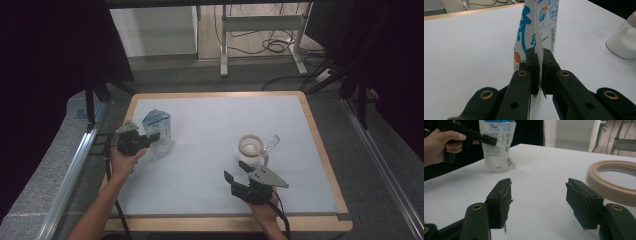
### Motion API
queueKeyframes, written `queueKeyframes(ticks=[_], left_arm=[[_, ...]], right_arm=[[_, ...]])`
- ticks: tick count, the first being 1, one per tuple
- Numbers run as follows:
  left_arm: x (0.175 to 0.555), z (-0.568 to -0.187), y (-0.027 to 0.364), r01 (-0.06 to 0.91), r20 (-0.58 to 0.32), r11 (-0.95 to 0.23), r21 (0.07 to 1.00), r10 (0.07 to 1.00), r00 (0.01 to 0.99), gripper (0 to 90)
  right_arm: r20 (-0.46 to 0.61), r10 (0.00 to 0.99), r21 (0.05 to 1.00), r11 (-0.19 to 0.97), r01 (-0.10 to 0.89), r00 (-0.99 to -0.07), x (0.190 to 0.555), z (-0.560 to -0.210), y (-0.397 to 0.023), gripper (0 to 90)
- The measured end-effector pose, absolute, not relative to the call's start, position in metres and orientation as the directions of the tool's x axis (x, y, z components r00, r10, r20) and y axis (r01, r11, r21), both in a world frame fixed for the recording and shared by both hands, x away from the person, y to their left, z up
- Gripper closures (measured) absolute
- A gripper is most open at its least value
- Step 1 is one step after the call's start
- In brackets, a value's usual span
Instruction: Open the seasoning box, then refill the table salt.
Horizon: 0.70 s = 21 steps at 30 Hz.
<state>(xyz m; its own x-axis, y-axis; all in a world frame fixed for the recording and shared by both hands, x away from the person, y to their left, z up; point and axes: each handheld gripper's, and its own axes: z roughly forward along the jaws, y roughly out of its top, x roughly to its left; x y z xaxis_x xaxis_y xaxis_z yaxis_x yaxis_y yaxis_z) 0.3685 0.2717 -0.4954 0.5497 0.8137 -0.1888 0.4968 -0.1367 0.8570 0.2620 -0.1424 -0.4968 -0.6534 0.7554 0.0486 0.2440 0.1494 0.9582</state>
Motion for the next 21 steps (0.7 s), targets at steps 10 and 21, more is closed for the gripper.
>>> queueKeyframes(ticks=[10,21], left_arm=[[0.365,-0.497,0.270,0.485,-0.172,-0.145,0.862,0.816,0.551,86.1],[0.365,-0.498,0.271,0.490,-0.189,-0.130,0.862,0.814,0.549,85.5]], right_arm=[[0.017,0.789,0.974,0.127,0.189,-0.614,0.248,-0.476,-0.187,50.7],[0.028,0.836,0.974,0.102,0.204,-0.548,0.260,-0.471,-0.234,81.2]])
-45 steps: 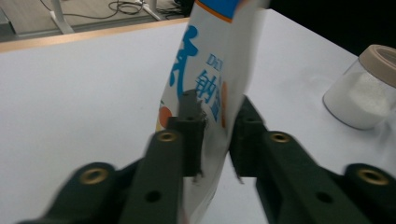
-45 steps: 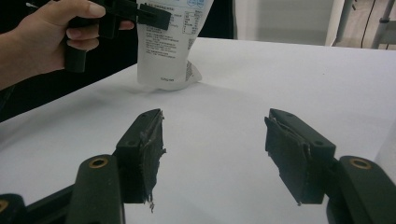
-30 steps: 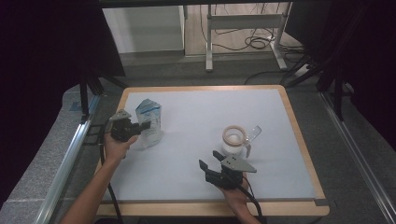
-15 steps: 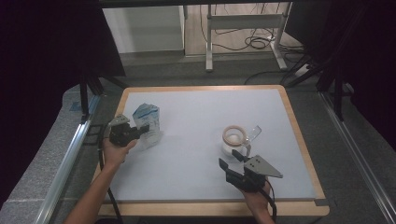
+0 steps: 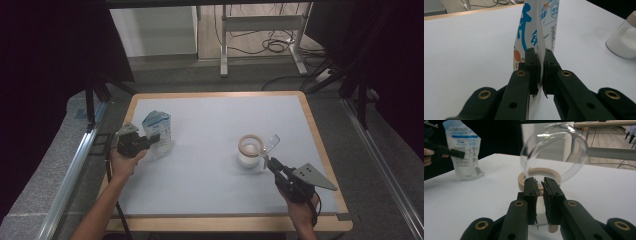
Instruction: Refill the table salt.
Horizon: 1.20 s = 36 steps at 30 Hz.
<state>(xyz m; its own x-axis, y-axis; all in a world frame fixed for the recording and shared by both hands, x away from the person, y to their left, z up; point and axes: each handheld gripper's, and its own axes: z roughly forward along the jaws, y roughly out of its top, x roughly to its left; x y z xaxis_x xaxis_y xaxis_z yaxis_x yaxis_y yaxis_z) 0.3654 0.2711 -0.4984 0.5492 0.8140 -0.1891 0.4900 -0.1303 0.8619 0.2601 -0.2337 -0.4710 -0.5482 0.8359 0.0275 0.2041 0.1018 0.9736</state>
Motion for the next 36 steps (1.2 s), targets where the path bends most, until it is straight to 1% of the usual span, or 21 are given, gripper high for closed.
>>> queueKeyframes(ticks=[5,9,16,20,26,28,36], left_arm=[[0.364,-0.498,0.272,0.489,-0.187,-0.132,0.862,0.814,0.550,84.9],[0.360,-0.499,0.274,0.488,-0.184,-0.133,0.862,0.816,0.548,85.4],[0.351,-0.501,0.274,0.475,-0.137,-0.174,0.863,0.823,0.552,88.4],[0.348,-0.500,0.272,0.467,-0.115,-0.191,0.863,0.827,0.551,88.3],[0.354,-0.503,0.272,0.477,-0.138,-0.170,0.862,0.828,0.544,82.9],[0.356,-0.503,0.270,0.478,-0.134,-0.172,0.861,0.831,0.540,79.1],[0.362,-0.504,0.264,0.483,-0.133,-0.173,0.858,0.834,0.535,72.3]], right_arm=[[0.035,0.847,0.975,0.087,0.203,-0.531,0.267,-0.470,-0.240,81.3],[0.042,0.857,0.977,0.072,0.200,-0.514,0.269,-0.470,-0.246,78.1],[0.057,0.865,0.977,0.055,0.208,-0.499,0.272,-0.469,-0.253,76.9],[0.055,0.866,0.977,0.057,0.207,-0.498,0.274,-0.467,-0.254,76.2],[0.056,0.868,0.977,0.053,0.205,-0.494,0.275,-0.466,-0.256,74.4],[0.054,0.869,0.978,0.055,0.203,-0.492,0.275,-0.465,-0.257,73.8],[0.050,0.871,0.978,0.058,0.202,-0.489,0.276,-0.464,-0.259,72.4]])
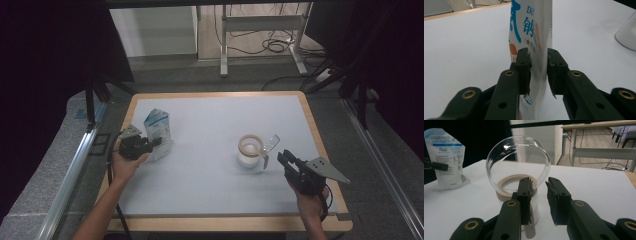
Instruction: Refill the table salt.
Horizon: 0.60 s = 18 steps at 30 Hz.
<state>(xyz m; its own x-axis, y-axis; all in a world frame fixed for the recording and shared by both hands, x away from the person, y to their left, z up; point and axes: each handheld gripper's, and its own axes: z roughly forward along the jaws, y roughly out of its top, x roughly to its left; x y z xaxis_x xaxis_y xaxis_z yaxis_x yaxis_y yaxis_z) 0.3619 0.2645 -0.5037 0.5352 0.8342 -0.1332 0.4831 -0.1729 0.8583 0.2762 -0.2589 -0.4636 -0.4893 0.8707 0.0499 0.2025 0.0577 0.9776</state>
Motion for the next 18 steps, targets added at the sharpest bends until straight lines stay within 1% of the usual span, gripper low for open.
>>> queueKeyframes(ticks=[1,5,7,10,12,16,18], left_arm=[[0.3623,-0.5034,0.2642,0.482,-0.132,-0.173,0.859,0.834,0.536,70.9],[0.3630,-0.5007,0.2623,0.474,-0.126,-0.177,0.863,0.833,0.539,71.0],[0.3629,-0.4999,0.2614,0.472,-0.124,-0.177,0.864,0.832,0.541,68.8],[0.3625,-0.4988,0.2613,0.468,-0.119,-0.180,0.865,0.832,0.541,69.6],[0.3615,-0.4980,0.2616,0.466,-0.119,-0.178,0.867,0.833,0.540,66.3],[0.3590,-0.4967,0.2642,0.456,-0.122,-0.170,0.874,0.830,0.545,65.9],[0.3583,-0.4964,0.2659,0.452,-0.129,-0.159,0.878,0.830,0.542,62.6]], right_arm=[[0.049,0.872,0.978,0.058,0.202,-0.488,0.2761,-0.4635,-0.2591,72.3],[0.051,0.874,0.978,0.055,0.203,-0.484,0.2760,-0.4639,-0.2600,71.9],[0.054,0.873,0.977,0.053,0.204,-0.484,0.2755,-0.4638,-0.2599,71.8],[0.052,0.874,0.978,0.053,0.202,-0.483,0.2753,-0.4639,-0.2604,71.6],[0.051,0.875,0.978,0.054,0.201,-0.482,0.2753,-0.4640,-0.2611,71.6],[0.051,0.874,0.977,0.056,0.204,-0.483,0.2754,-0.4633,-0.2621,71.6],[0.051,0.873,0.977,0.057,0.204,-0.485,0.2764,-0.4629,-0.2622,71.6]])
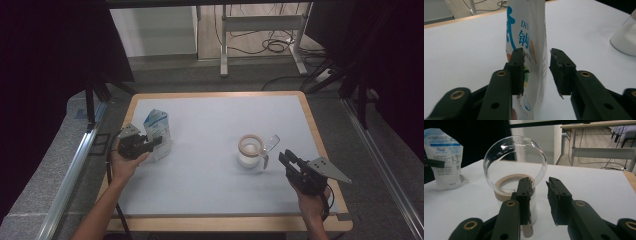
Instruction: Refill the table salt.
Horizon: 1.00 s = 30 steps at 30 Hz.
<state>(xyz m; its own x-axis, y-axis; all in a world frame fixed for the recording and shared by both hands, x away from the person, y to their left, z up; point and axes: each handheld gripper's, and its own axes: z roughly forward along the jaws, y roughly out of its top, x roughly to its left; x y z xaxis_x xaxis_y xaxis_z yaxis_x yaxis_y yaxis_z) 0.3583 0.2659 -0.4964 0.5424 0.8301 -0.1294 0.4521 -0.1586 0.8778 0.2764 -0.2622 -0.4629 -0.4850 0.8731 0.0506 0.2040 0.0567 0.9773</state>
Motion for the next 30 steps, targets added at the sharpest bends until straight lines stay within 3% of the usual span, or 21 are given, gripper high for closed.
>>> queueKeyframes(ticks=[19,30], left_arm=[[0.346,-0.496,0.280,0.466,-0.164,-0.132,0.875,0.825,0.541,41.2],[0.307,-0.506,0.286,0.486,-0.153,-0.152,0.861,0.834,0.531,38.3]], right_arm=[[0.033,0.867,0.966,0.101,0.239,-0.498,0.301,-0.456,-0.259,83.2],[0.024,0.849,0.964,0.120,0.237,-0.528,0.307,-0.449,-0.248,86.8]])
